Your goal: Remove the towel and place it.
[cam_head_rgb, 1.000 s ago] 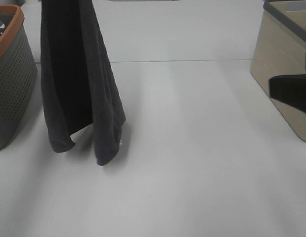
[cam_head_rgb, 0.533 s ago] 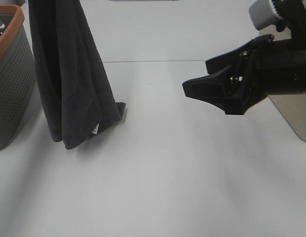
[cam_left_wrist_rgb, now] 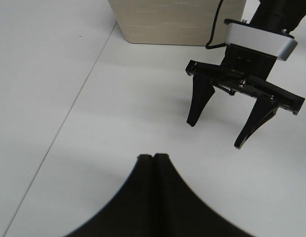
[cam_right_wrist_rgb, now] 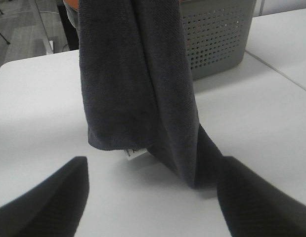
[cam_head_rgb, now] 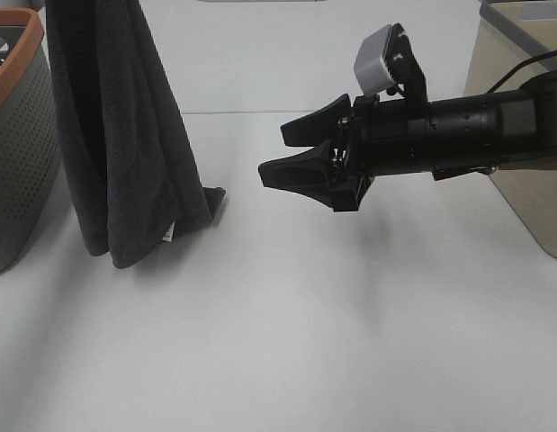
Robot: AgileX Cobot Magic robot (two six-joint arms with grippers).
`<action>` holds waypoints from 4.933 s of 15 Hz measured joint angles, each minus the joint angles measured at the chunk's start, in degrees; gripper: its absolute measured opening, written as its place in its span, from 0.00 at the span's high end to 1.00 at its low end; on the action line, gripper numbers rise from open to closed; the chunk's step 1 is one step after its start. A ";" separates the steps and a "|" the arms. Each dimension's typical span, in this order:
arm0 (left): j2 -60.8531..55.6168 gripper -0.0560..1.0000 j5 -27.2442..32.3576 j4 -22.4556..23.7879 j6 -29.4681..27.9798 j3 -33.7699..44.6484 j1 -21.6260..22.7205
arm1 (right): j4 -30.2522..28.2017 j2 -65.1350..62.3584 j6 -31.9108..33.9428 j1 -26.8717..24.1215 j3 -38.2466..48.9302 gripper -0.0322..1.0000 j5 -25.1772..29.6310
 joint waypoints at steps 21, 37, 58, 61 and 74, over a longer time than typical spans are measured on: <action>0.00 0.95 0.00 3.84 0.46 0.00 0.00 | 0.06 25.61 -7.33 14.32 -22.75 0.34 -4.13; 0.00 0.95 0.06 7.16 -3.90 0.00 0.00 | 0.23 28.82 0.11 15.64 -24.87 0.73 2.23; 3.15 0.95 -22.75 0.34 -25.27 8.37 -0.11 | -93.33 -10.49 82.62 5.04 -35.52 0.95 7.62; 3.15 0.95 -28.25 -5.04 -24.12 13.92 -0.11 | -99.58 -11.23 87.26 5.04 -40.11 0.95 8.71; 13.69 0.95 -54.77 -12.43 -12.89 10.54 -0.57 | -115.16 -3.55 118.72 4.18 -42.51 0.95 -28.76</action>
